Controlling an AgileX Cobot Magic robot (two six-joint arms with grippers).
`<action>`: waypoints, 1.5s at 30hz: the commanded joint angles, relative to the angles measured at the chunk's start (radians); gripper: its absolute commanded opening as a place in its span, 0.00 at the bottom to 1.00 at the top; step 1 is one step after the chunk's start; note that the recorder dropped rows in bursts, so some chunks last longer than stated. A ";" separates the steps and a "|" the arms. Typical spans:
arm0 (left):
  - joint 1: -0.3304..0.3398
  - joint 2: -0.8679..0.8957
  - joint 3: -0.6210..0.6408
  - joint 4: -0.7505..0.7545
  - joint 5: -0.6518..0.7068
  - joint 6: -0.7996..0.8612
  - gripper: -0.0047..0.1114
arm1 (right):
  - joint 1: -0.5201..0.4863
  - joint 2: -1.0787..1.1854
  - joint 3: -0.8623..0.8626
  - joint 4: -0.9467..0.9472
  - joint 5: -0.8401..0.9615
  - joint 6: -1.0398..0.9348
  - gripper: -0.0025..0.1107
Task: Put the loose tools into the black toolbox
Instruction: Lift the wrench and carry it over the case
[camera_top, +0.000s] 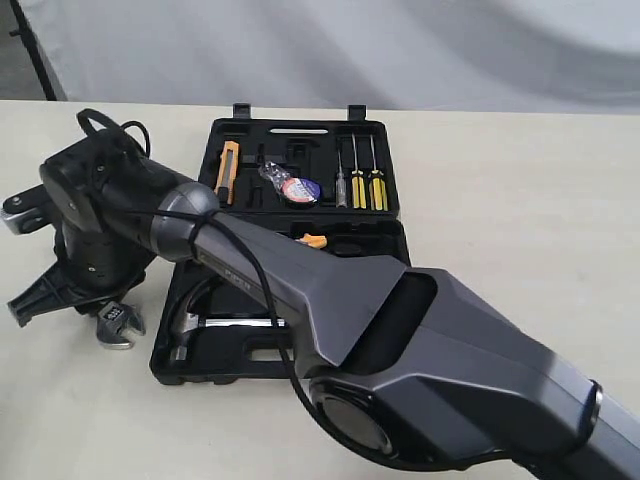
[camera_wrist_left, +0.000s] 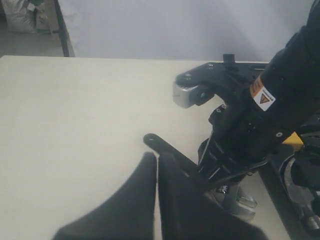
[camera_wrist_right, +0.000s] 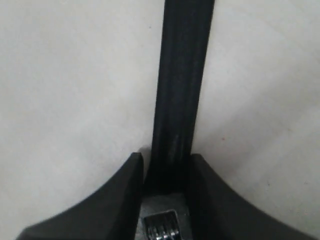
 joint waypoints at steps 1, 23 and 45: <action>0.003 -0.008 0.009 -0.014 -0.017 -0.010 0.05 | 0.000 0.023 0.006 0.002 0.021 -0.031 0.02; 0.003 -0.008 0.009 -0.014 -0.017 -0.010 0.05 | 0.007 -0.169 -0.045 -0.103 0.021 -0.084 0.02; 0.003 -0.008 0.009 -0.014 -0.017 -0.010 0.05 | -0.260 -0.863 1.214 -0.114 -0.369 0.554 0.02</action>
